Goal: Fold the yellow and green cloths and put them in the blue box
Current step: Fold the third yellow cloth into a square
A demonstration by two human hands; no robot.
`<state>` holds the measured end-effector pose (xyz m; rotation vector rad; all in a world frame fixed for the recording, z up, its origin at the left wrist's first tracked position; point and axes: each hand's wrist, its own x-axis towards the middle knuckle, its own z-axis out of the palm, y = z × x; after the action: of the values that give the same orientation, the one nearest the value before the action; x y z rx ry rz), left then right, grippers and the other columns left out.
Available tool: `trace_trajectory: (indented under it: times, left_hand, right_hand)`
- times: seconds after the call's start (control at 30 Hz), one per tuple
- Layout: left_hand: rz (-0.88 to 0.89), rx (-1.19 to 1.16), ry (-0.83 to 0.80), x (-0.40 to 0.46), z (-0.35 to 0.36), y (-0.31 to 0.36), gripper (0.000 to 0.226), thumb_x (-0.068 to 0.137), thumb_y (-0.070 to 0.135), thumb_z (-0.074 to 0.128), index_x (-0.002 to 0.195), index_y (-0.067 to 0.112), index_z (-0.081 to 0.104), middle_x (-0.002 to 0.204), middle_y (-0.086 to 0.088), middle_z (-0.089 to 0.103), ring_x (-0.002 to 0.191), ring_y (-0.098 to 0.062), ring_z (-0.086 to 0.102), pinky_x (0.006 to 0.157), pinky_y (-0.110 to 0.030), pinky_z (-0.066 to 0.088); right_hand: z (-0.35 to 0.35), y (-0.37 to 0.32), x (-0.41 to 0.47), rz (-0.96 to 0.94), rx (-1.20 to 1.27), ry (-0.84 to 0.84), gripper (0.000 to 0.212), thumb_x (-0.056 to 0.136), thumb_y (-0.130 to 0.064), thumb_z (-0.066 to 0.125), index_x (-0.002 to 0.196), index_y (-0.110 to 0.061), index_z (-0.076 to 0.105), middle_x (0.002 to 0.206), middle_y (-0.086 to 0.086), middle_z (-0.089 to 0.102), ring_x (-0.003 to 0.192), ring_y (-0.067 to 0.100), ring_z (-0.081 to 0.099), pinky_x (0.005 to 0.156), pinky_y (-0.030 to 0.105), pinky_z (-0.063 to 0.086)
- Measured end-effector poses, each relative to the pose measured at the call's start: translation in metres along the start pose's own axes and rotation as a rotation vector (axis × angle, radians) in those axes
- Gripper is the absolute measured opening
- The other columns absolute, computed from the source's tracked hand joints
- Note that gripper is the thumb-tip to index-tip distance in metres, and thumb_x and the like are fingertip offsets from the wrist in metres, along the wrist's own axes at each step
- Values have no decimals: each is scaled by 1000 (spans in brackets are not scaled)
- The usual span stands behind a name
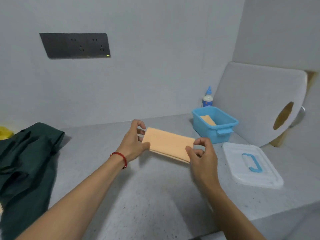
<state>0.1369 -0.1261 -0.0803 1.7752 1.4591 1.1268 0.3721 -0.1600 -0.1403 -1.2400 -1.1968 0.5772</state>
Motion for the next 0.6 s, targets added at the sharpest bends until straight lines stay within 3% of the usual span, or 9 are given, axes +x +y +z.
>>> trace_trajectory:
  times: [0.13, 0.2, 0.3, 0.37, 0.47, 0.53, 0.6]
  left_hand:
    - [121, 48, 15, 88, 67, 51, 36, 72, -4, 68, 84, 28, 58, 116, -6, 58, 91, -22, 64, 75, -28, 53]
    - [150, 87, -1, 128, 97, 72, 32, 75, -5, 66, 89, 24, 68, 121, -6, 59, 98, -21, 65, 83, -30, 56]
    - [226, 197, -49, 190, 149, 98, 38, 80, -9, 58, 103, 16, 76, 126, -8, 59, 109, -22, 63, 96, -29, 52]
    - [232, 287, -81, 223, 179, 106, 43, 82, -11, 53, 105, 14, 78, 129, -8, 60, 117, -23, 60, 99, -24, 46]
    - [215, 428, -181, 254, 213, 101, 41, 84, -11, 54, 106, 13, 77, 129, -8, 61, 118, -27, 60, 105, -31, 45]
    - [229, 508, -242, 263, 229, 90, 40, 84, -11, 60, 109, 14, 77, 129, -7, 58, 118, -27, 59, 106, -34, 46]
    - [239, 537, -286, 268, 240, 81, 38, 87, -10, 63, 111, 15, 77, 131, -6, 55, 120, -27, 57, 107, -35, 46]
  right_hand:
    - [-32, 0, 50, -71, -16, 298, 15, 89, -18, 78, 92, -27, 66, 114, -4, 57, 82, 0, 66, 73, 7, 46]
    - [-41, 1, 72, -59, -70, 373, 12, 90, -23, 77, 100, -24, 70, 127, -7, 52, 91, -5, 65, 77, -1, 43]
    - [-50, 12, 108, -47, -193, 439, 25, 92, -30, 73, 113, -18, 70, 145, -6, 45, 111, 5, 59, 86, -2, 36]
    - [-49, 22, 121, -79, -319, 447, 28, 94, -29, 71, 117, -13, 70, 151, 0, 42, 126, 12, 50, 97, 6, 31]
    - [-44, 40, 130, -128, -450, 408, 33, 96, -21, 68, 124, -3, 68, 151, 10, 45, 132, 22, 48, 102, 11, 27]
    - [-42, 46, 139, -89, -542, 322, 39, 99, -24, 64, 132, -2, 63, 152, 11, 44, 137, 27, 47, 112, 26, 32]
    - [-42, 49, 148, -44, -688, 223, 45, 101, -31, 58, 139, -7, 58, 155, 11, 42, 145, 29, 39, 124, 46, 24]
